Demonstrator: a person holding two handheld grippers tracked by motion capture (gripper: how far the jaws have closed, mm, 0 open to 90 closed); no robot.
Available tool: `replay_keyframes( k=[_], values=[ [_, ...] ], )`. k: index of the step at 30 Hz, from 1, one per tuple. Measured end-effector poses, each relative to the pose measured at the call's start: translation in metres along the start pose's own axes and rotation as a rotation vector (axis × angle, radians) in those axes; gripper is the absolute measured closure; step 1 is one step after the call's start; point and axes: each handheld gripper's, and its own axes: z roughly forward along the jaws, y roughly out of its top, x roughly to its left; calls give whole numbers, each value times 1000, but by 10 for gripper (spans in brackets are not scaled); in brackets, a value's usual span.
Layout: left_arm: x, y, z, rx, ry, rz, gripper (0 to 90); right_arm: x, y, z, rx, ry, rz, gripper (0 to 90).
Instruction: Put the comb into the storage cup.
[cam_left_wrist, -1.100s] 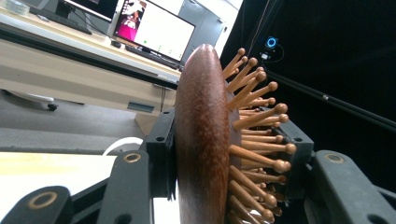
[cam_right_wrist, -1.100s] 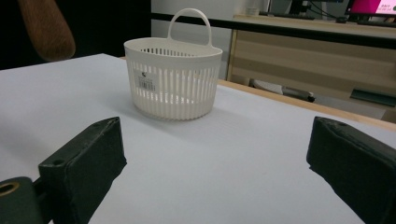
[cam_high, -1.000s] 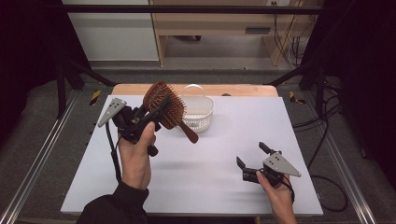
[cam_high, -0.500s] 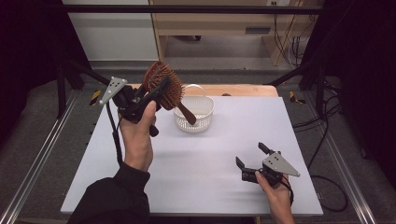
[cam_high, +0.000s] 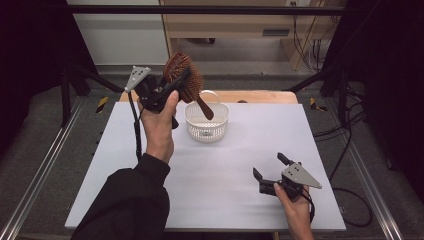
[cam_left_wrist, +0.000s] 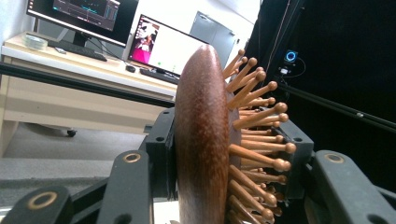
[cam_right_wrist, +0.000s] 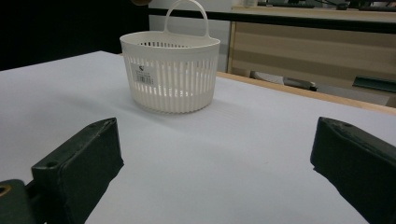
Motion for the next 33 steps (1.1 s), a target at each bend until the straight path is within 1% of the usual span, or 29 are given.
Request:
replay_keyframes(
  k=[5, 12, 20, 24, 28, 33],
  values=[
    [4, -3, 13, 9, 14, 5, 508, -1, -1, 0, 0, 5, 6, 23],
    [13, -9, 24, 5, 30, -8, 508, -1, -1, 0, -6, 5, 15, 24],
    [22, -12, 34, 5, 56, -12, 508, -2, -1, -1, -12, 6, 21, 25],
    [25, -12, 39, 12, 63, -8, 508, -2, -1, -1, -12, 8, 25, 25],
    [28, -13, 41, 11, 68, -26, 508, -2, -1, -1, -15, 9, 26, 25],
    [30, -14, 43, 17, 77, -20, 507, -1, -1, -1, -17, 14, 29, 26]
  ],
)
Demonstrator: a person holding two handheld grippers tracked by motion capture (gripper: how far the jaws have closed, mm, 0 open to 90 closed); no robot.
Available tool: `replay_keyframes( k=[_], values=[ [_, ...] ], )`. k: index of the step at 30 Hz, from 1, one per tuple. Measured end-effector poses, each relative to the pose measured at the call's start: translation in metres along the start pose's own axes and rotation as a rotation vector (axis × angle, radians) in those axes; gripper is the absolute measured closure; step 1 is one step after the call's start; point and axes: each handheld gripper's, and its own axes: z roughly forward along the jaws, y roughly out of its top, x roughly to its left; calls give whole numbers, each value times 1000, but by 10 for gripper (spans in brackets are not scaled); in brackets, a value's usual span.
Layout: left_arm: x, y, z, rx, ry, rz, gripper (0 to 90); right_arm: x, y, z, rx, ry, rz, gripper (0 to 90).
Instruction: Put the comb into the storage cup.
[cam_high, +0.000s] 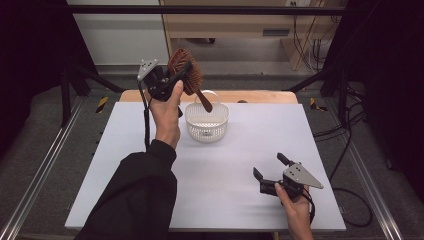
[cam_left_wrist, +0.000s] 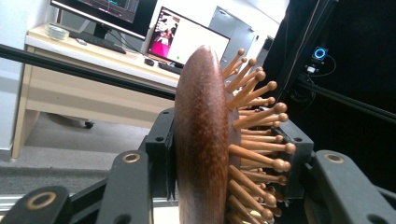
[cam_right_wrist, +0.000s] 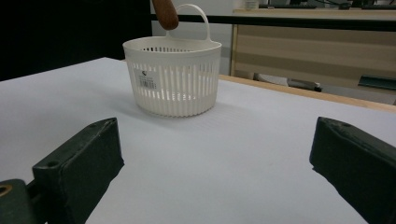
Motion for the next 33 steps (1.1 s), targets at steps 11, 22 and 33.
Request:
replay_keyframes(
  k=[11, 22, 33],
  values=[
    [2, -3, 4, 13, 10, 12, 507, 1, 0, 0, -3, 4, 4, 27],
    [-1, -8, 8, 21, 12, 23, 507, 1, 0, 0, -6, 6, 5, 24],
    [-3, -17, 12, 36, 13, 24, 506, 1, 0, 0, -9, 12, 13, 22]
  ],
)
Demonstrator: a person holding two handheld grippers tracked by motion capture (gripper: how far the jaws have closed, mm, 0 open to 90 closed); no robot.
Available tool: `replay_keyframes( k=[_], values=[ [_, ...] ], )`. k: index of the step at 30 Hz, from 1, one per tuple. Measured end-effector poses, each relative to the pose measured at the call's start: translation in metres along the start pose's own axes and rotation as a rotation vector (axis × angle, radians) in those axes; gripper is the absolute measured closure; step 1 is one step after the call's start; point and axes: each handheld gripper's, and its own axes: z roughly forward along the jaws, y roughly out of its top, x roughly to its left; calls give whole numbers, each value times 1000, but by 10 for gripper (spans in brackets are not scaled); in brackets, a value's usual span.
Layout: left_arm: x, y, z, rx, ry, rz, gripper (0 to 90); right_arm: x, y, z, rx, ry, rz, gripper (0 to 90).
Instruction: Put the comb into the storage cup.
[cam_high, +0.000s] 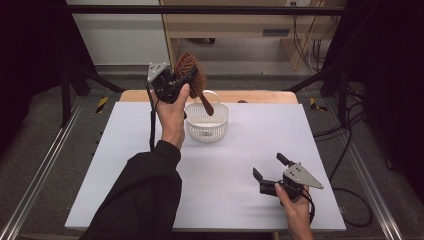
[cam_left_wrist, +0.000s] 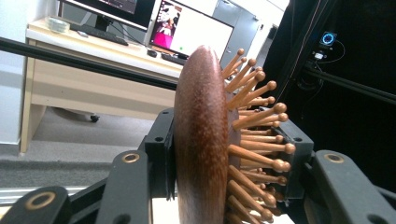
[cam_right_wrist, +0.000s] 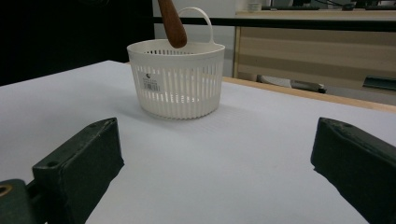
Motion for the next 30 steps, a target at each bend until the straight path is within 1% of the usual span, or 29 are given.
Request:
replay_keyframes(
  k=[5, 8, 16, 21, 30],
  values=[
    [-1, -3, 1, 7, -2, 0, 506, 0, 0, 0, -1, 2, -3, 21],
    [-1, -5, 2, 17, -1, 10, 506, 0, 0, 0, 1, 4, -4, 22],
    [-1, -12, 5, 25, -3, 3, 506, 0, 0, 0, 1, 8, -2, 24],
    [-1, -16, 8, 31, 8, 0, 506, 0, 0, 0, -2, 9, 0, 24],
    [1, -23, 11, 42, 12, -5, 505, -1, 0, 0, -2, 8, 2, 24]
  ],
)
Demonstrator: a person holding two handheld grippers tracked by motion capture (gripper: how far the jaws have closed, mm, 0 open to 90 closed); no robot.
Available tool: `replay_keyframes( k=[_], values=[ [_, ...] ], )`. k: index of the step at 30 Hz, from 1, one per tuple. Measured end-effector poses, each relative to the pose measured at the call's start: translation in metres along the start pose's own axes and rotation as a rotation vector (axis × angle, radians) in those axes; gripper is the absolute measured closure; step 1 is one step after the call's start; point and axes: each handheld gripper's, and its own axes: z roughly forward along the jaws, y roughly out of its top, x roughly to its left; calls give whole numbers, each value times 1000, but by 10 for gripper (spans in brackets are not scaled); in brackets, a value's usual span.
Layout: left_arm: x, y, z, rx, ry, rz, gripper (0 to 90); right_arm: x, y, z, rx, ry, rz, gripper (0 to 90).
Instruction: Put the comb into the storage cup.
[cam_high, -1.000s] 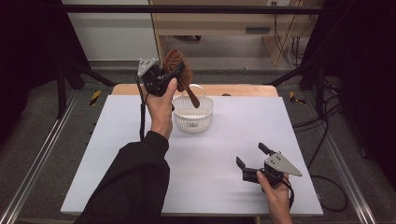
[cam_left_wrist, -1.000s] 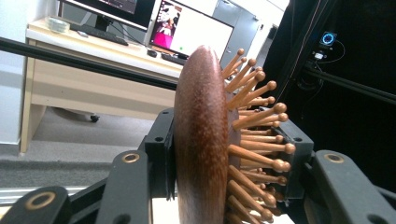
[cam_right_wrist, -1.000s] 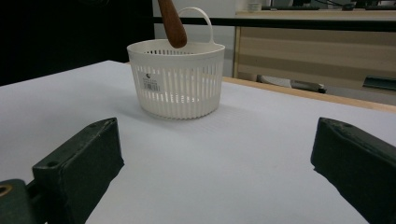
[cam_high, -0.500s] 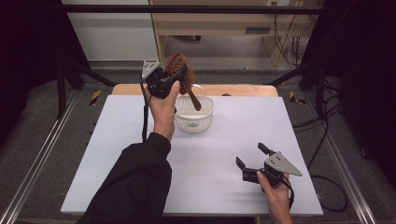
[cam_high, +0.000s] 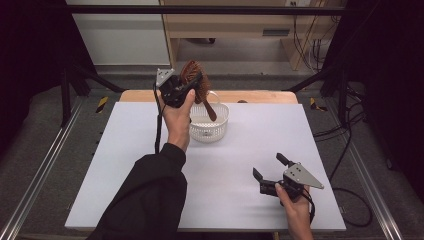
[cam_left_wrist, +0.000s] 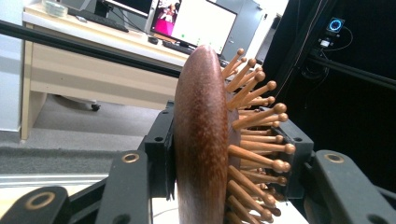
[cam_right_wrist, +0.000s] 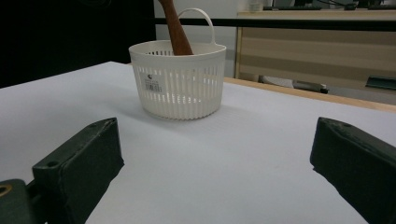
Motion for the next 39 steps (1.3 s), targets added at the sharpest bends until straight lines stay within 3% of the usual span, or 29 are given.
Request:
replay_keyframes(
  k=[5, 39],
  values=[
    [3, -4, 1, 0, 3, -13, 505, 0, 0, 0, 0, 0, 0, 25],
    [2, -23, 13, 36, 1, -3, 504, -1, 0, -1, -1, 5, 5, 25]
  ],
)
